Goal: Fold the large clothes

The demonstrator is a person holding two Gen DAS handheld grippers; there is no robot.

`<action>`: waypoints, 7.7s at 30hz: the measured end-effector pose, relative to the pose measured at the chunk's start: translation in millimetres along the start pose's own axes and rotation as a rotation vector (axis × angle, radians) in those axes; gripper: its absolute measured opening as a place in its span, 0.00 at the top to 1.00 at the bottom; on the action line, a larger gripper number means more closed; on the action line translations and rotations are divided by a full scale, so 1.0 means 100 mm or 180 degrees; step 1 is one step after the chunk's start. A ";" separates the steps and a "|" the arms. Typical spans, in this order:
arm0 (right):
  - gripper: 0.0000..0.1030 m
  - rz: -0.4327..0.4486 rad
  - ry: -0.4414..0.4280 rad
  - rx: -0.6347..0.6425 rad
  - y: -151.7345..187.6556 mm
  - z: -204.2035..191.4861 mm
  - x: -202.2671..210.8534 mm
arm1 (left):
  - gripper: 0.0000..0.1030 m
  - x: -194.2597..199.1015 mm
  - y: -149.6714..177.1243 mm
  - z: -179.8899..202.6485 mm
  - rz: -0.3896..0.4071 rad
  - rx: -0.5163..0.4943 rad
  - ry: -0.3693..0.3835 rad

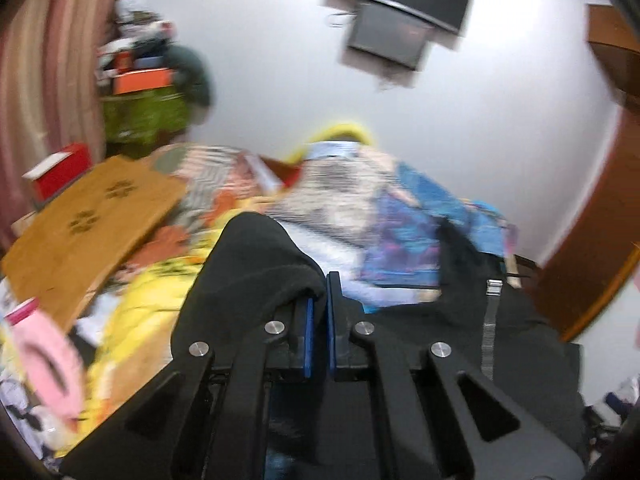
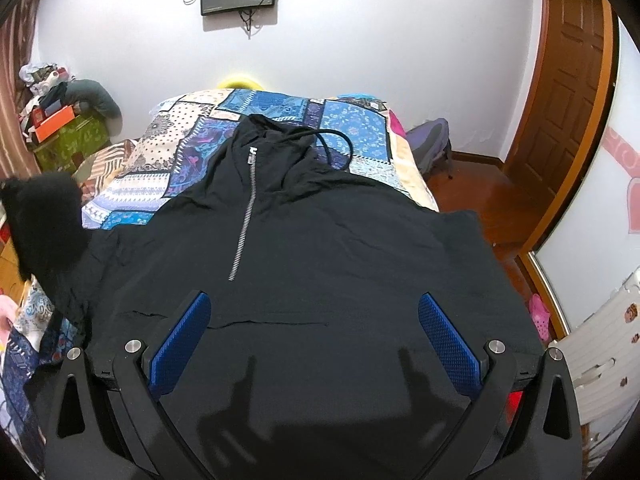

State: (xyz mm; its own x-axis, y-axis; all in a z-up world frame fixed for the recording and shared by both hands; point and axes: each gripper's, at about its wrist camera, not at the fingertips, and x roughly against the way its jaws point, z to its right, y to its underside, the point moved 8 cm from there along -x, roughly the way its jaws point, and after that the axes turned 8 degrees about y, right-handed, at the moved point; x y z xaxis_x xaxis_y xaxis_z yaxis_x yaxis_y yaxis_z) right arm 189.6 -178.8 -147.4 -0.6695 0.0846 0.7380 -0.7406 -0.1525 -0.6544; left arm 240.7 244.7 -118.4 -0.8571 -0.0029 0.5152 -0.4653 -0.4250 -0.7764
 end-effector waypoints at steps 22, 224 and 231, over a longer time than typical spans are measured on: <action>0.00 -0.0254 -0.0052 -0.0204 0.29 0.46 -0.15 | 0.84 -1.11 2.23 2.03 -0.2228 -0.0923 0.0828; 0.34 -0.0357 -0.0776 -0.0466 -0.18 0.52 0.04 | 0.12 -0.06 1.12 2.23 -0.0682 -0.1086 0.0547; 0.33 -0.0283 -0.0397 -0.0905 -0.19 1.11 -0.09 | 0.10 -0.13 1.15 2.34 -0.0703 -0.1167 0.0585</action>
State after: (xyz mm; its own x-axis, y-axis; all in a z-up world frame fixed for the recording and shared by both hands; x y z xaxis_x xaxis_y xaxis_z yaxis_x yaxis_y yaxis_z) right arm 215.8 -285.9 -123.2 -0.6023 -0.0388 0.7973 -0.7940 0.1329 -0.5933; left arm 250.2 -15.9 -129.0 -0.7383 0.2263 0.6354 -0.6602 -0.0491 -0.7495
